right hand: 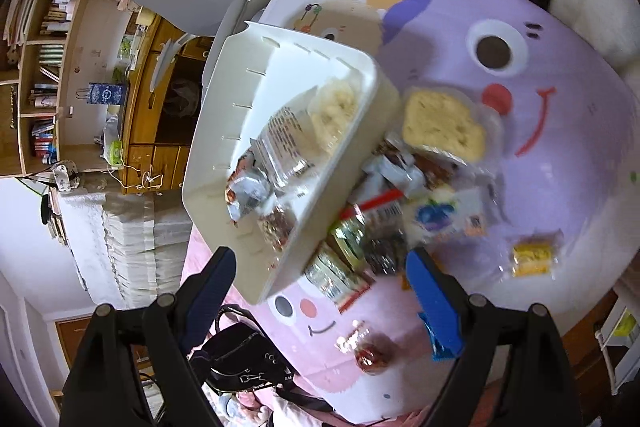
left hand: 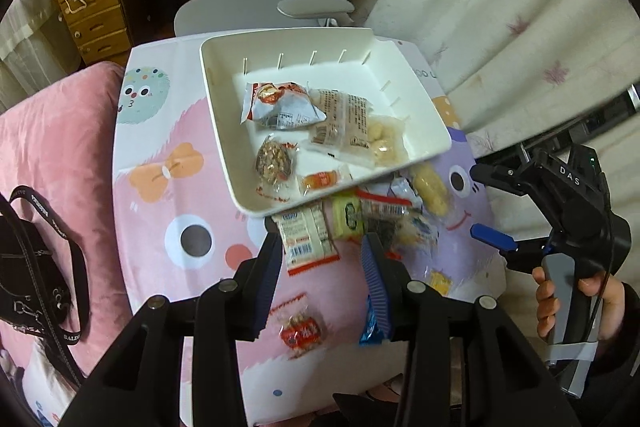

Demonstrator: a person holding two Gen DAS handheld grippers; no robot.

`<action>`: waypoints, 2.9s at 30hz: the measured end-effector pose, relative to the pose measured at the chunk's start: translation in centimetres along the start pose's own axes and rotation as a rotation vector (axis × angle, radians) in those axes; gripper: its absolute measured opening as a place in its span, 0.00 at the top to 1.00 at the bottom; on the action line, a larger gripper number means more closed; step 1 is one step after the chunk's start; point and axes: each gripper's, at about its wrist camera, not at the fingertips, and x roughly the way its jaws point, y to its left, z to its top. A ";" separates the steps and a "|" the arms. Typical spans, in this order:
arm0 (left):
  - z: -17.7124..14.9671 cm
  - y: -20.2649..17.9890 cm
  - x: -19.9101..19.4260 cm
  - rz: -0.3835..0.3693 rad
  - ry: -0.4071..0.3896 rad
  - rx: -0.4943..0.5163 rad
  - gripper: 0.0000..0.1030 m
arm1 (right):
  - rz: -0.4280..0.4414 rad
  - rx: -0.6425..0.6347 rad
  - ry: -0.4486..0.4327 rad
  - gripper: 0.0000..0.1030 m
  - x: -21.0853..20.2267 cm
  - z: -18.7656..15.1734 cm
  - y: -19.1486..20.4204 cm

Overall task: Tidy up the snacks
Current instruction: 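Withdraw both grippers from the tray back toward the snack pile, then grasp the blue foil-wrapped snack with the left gripper while the right grasps the yellow packet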

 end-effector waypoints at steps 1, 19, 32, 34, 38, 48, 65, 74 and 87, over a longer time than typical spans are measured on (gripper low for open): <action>-0.7 -0.2 -0.3 0.004 -0.007 0.008 0.61 | 0.004 0.004 -0.001 0.15 -0.2 -0.6 -0.5; -9.2 -1.9 -0.5 -0.037 0.052 0.079 0.61 | -0.054 -0.007 -0.086 0.15 -3.0 -9.2 -8.9; -11.7 -3.5 3.4 -0.043 0.132 0.135 0.51 | -0.124 -0.115 -0.208 0.15 -4.2 -11.6 -11.9; -11.9 -3.8 4.2 -0.042 0.145 0.140 0.47 | -0.153 -0.131 -0.228 0.15 -4.2 -11.6 -12.2; -12.1 -4.7 6.2 -0.019 0.182 0.150 0.40 | -0.177 -0.107 -0.215 0.15 -3.6 -11.0 -13.8; -12.5 -7.1 11.6 0.073 0.232 0.094 0.29 | -0.304 -0.301 -0.186 0.15 -2.2 -8.2 -15.9; -12.3 -9.9 17.7 0.172 0.201 -0.082 0.29 | -0.300 -0.995 -0.115 0.15 0.9 -5.6 -13.1; -12.8 -10.8 19.2 0.202 0.126 -0.106 0.29 | -0.305 -1.389 -0.107 0.15 2.8 -7.4 -12.8; -14.3 -11.7 20.1 0.300 0.103 -0.124 0.31 | -0.232 -1.523 0.010 0.48 4.8 -8.5 -13.8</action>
